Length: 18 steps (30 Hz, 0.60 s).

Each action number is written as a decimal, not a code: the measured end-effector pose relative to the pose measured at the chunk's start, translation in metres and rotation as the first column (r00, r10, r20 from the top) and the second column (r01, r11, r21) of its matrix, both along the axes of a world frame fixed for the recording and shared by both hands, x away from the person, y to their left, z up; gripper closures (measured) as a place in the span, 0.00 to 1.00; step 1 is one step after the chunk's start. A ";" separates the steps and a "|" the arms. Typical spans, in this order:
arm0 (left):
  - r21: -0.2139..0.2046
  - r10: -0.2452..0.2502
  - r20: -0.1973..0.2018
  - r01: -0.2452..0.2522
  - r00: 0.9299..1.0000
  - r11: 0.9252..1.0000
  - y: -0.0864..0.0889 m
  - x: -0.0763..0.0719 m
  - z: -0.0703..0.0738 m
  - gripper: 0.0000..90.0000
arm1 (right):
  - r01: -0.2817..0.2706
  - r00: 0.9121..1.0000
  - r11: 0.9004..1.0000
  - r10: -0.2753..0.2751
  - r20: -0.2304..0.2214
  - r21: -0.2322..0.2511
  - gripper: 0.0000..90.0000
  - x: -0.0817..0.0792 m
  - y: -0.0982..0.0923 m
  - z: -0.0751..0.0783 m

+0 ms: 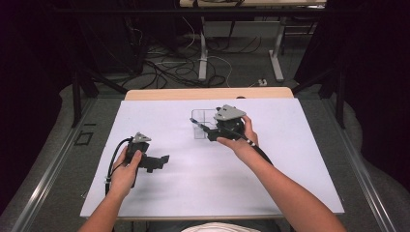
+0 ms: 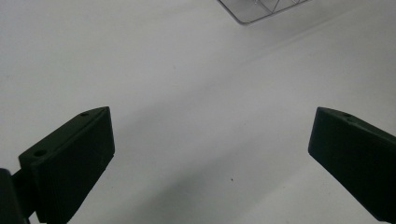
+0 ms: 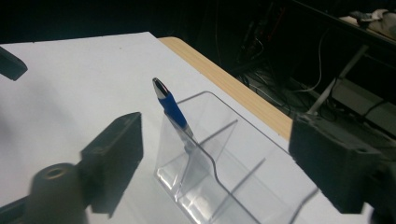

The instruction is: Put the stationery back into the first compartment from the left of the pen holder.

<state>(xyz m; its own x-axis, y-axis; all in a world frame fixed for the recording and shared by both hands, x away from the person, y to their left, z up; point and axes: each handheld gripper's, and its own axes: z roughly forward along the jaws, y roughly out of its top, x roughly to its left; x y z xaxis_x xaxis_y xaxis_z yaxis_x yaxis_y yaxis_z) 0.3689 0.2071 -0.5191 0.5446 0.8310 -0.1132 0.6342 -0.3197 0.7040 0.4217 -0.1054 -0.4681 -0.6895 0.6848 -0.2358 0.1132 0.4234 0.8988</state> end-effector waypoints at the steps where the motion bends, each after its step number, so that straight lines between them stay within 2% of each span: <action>1: -0.003 -0.001 0.001 0.001 1.000 1.000 0.000 0.000 0.000 0.01 | 0.007 1.000 1.000 -0.007 -0.002 0.000 0.17 -0.002 -0.003 0.000; 5: -0.001 -0.004 0.013 0.004 1.000 1.000 0.001 0.000 0.001 0.01 | 0.032 0.999 0.999 -0.031 -0.036 0.025 0.16 -0.010 -0.018 0.000; 8: -0.007 0.001 0.014 -0.001 1.000 1.000 0.000 0.000 0.001 0.01 | 0.058 0.997 0.997 -0.056 -0.055 0.042 0.10 -0.015 -0.030 -0.002; 18: -0.008 0.005 0.027 -0.005 1.000 1.000 0.001 0.000 0.002 0.01 | 0.118 0.987 0.992 -0.113 -0.118 0.038 0.00 -0.032 -0.067 -0.014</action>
<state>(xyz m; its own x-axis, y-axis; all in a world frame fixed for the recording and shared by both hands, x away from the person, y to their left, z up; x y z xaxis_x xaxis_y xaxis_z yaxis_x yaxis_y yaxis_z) 0.3685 0.2085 -0.5172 0.5431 0.8331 -0.1046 0.6165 -0.3111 0.7233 0.3897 -0.1721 -0.4823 -0.6261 0.7694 -0.1265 0.2634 0.3614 0.8945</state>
